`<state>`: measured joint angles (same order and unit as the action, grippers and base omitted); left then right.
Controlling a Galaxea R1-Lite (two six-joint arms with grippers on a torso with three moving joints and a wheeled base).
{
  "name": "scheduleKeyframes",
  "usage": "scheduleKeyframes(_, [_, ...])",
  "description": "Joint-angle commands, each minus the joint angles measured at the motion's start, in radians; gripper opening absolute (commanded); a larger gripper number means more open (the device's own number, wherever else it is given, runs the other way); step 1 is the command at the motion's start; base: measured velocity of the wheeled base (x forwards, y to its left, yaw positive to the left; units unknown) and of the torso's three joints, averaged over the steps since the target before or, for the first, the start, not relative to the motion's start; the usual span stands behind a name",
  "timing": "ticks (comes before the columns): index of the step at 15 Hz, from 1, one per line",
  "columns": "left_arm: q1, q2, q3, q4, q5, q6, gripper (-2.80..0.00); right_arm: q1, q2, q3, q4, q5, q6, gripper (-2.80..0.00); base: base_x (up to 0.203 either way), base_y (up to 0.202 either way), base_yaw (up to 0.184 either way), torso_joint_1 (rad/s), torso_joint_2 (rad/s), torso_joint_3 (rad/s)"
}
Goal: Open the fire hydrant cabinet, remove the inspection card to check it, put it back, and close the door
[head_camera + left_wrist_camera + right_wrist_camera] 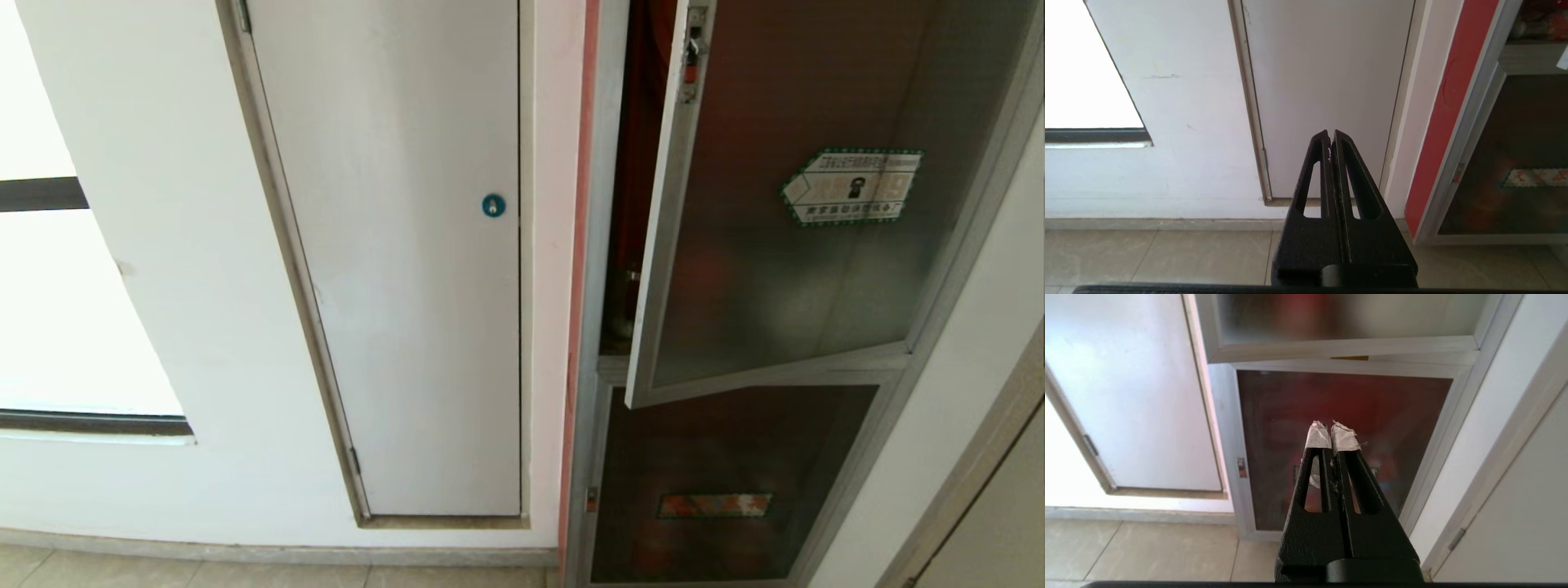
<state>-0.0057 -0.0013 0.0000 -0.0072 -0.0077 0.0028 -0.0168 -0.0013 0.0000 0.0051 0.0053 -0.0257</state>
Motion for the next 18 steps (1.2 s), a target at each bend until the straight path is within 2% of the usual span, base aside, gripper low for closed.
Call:
scheduleKeyframes(1, [0.000, 0.001, 0.000, 0.000, 0.000, 0.000, -2.80, 0.000, 0.000, 0.000, -0.001, 0.001, 0.000, -2.80, 0.199, 0.000, -0.003, 0.002, 0.00, 0.001])
scheduleKeyframes(18, [0.000, 0.001, 0.000, 0.000, 0.000, 0.000, -2.80, 0.000, 0.000, 0.000, -0.001, 0.001, 0.000, -2.80, 0.196, 0.000, -0.001, 0.002, 0.00, 0.002])
